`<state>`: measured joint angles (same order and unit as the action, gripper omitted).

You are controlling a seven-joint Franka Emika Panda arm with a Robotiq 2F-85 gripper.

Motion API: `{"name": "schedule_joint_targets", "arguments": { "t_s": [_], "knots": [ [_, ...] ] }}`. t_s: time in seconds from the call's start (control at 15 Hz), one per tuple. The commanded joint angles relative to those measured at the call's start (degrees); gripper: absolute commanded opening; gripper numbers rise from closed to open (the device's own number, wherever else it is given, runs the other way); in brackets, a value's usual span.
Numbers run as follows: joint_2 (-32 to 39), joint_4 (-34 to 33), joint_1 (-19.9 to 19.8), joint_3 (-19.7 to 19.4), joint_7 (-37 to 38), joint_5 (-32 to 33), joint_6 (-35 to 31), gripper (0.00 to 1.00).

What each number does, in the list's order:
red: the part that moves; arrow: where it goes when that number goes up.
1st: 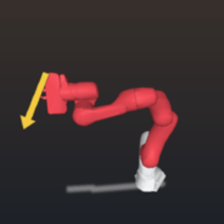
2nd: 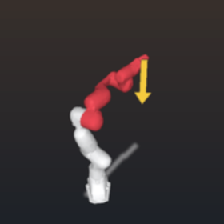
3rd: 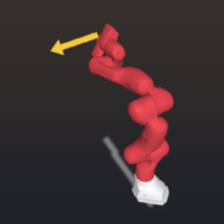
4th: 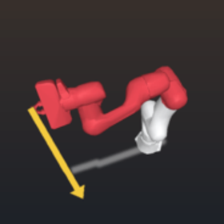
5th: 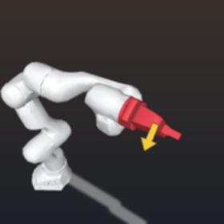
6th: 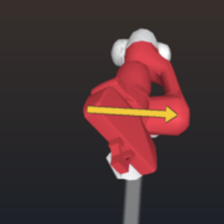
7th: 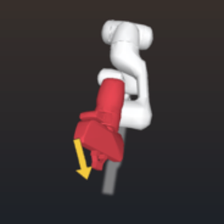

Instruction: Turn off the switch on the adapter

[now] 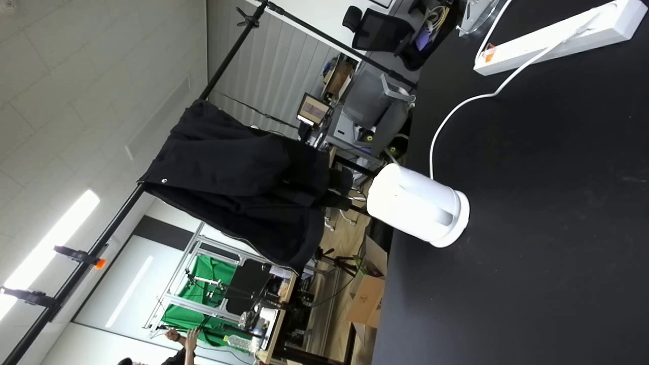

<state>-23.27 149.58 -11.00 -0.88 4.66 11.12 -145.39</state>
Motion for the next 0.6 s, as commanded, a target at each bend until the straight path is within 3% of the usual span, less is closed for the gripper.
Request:
{"name": "schedule_joint_targets", "arguments": {
  "t_s": [0.0,0.2,0.33,0.53],
  "knots": [
    [10.7,-2.9,-6.3,1.3,9.8,7.3,-10.8,1.00],
    [19.1,-6.8,-10.6,1.6,18.7,15.5,-13.4,1.00],
    [24.0,-10.5,-10.2,-0.2,24.2,20.9,-11.1,0.75],
    [31.2,-16.7,-5.8,-4.7,30.0,25.6,-6.6,0.53]
  ]
}}
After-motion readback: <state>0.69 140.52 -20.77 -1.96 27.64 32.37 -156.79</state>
